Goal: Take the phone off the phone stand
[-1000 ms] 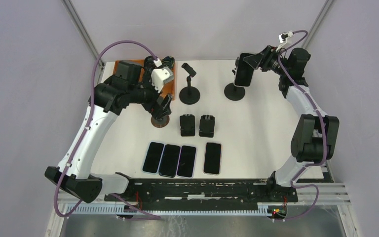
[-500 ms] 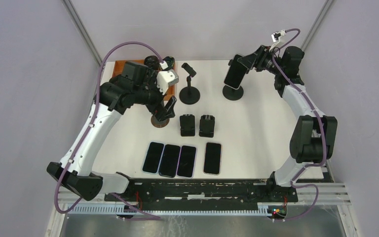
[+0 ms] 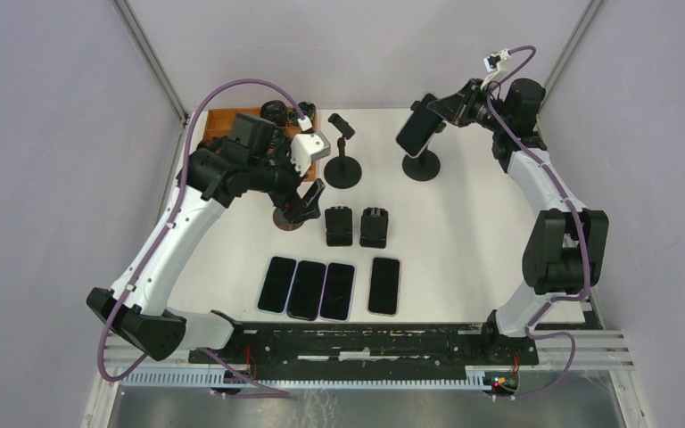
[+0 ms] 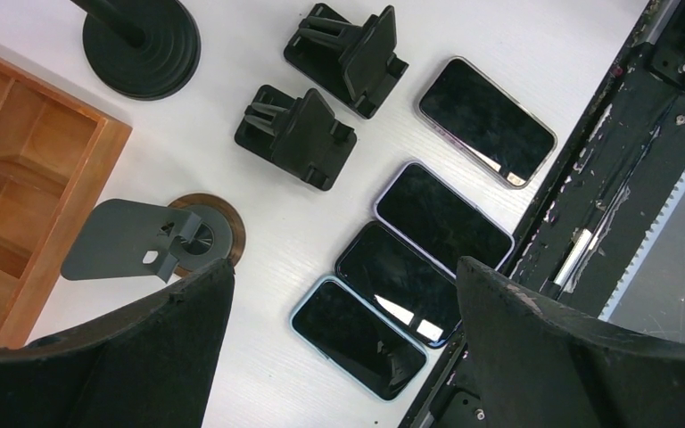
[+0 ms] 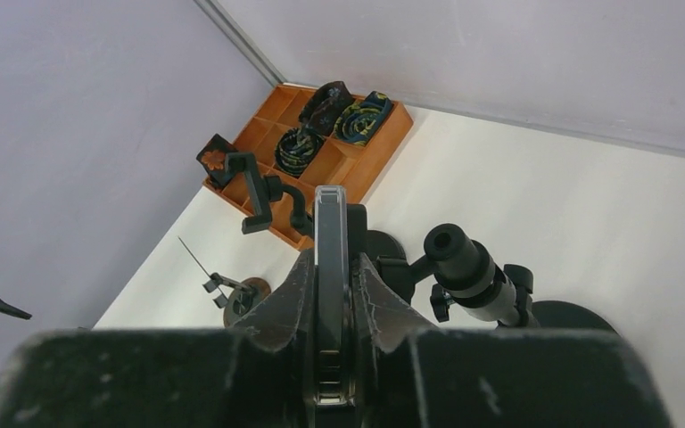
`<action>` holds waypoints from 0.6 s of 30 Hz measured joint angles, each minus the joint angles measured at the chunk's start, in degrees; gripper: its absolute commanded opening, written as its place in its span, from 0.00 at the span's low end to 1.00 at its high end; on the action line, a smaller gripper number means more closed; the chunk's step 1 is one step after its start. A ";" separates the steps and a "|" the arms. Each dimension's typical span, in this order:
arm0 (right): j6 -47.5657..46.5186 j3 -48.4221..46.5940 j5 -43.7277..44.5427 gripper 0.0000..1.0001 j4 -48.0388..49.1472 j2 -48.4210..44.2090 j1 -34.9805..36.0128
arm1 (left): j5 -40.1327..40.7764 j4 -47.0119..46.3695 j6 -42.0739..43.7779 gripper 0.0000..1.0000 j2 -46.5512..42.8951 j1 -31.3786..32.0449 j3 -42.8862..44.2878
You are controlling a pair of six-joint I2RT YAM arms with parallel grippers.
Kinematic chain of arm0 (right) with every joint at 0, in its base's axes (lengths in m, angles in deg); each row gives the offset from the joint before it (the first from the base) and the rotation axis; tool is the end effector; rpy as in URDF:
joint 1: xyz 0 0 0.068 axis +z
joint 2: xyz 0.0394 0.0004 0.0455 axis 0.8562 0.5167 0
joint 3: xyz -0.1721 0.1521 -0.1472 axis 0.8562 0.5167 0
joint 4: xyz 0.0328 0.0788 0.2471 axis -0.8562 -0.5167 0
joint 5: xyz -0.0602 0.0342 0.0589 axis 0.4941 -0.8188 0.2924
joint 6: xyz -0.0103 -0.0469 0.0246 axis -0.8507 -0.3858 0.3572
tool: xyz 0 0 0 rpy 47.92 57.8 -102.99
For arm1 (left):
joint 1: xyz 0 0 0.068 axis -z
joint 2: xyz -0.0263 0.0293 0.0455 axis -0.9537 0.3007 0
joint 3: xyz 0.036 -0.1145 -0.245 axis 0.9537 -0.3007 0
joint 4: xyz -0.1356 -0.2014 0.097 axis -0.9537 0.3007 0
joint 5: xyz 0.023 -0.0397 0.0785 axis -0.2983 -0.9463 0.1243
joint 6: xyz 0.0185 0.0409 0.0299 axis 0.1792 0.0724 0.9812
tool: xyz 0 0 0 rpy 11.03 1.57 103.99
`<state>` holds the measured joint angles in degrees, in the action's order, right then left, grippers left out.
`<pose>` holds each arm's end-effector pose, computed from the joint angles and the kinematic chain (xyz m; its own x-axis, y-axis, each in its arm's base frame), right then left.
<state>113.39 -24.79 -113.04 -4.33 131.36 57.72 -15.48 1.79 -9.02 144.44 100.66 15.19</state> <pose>0.4050 0.0171 0.3465 -0.4061 0.3642 -0.8381 -0.5626 0.6231 0.5433 0.2145 -0.1313 0.4095 -0.3450 0.5869 -0.7324 0.8731 0.4871 -0.0209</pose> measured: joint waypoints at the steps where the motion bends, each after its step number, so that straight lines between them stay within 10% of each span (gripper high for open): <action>1: 0.22 -0.17 0.00 0.00 -0.35 0.00 0.00 | 0.00 0.02 0.00 0.98 0.02 0.09 0.00; 18: 17.27 0.46 1.38 0.00 -3.28 -12.85 -0.70 | -3.15 -5.11 -0.79 1.00 0.04 0.52 -1.07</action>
<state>130.65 -24.33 -111.66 -7.61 118.51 57.02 -18.62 -3.33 -9.81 144.49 101.19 14.12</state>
